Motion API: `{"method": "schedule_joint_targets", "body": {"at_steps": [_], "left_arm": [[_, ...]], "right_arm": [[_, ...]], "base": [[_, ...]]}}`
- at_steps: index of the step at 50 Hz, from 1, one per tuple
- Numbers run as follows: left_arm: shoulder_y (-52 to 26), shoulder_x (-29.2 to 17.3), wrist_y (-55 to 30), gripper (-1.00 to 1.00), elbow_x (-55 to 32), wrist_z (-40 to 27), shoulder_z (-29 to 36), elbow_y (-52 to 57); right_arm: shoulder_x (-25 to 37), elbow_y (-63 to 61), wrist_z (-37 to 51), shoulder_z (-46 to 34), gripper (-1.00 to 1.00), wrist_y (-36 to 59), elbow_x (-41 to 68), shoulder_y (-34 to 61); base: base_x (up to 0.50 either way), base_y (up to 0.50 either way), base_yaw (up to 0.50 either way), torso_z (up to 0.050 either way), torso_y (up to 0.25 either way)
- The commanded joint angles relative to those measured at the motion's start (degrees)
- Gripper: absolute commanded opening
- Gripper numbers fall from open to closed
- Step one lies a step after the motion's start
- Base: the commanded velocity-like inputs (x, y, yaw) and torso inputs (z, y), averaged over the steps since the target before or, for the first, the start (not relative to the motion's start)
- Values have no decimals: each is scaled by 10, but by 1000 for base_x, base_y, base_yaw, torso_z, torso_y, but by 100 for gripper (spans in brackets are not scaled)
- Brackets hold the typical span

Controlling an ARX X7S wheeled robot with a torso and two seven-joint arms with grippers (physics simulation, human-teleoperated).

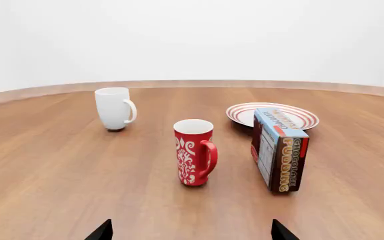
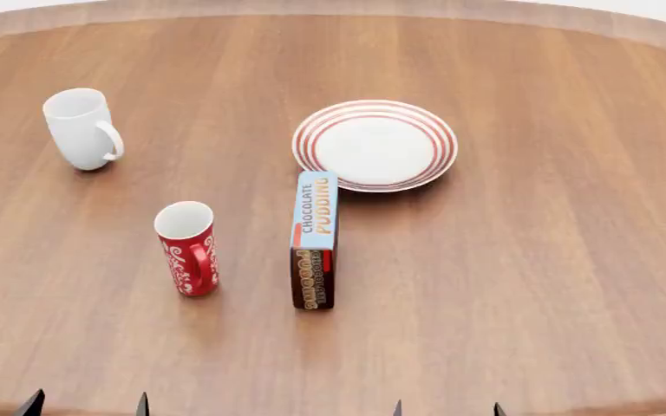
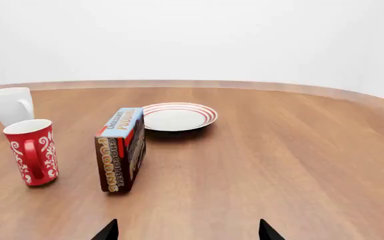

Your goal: Pick up the red mug and put it on the plate

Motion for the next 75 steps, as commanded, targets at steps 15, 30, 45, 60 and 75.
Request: {"method": "schedule_joint_targets", "body": {"at_steps": [15,30,45,60,75], "left_arm": [[-1,-30,18,100,-30,-33,35,-6],[-8,-37,160,100,-31,-56,47,-60],[-20,-51,281,100,18,-87,64,-111],[-32,-64,359,100,56,-118,77,-147],[-38,-73,392,100,61,-129,89,-162]], "right_arm": [[31,-6,25,-39,100,8,32,0],[43,-6,38,-53,100,6,45,0],[54,-7,46,-66,100,6,56,1],[63,-4,53,-74,100,-4,69,1],[70,-8,62,-81,100,-10,78,-1]], "base": [[0,0,0,0,0],[0,0,0,0,0],[0,0,0,0,0],[0,0,0,0,0],[0,0,0,0,0]]}}
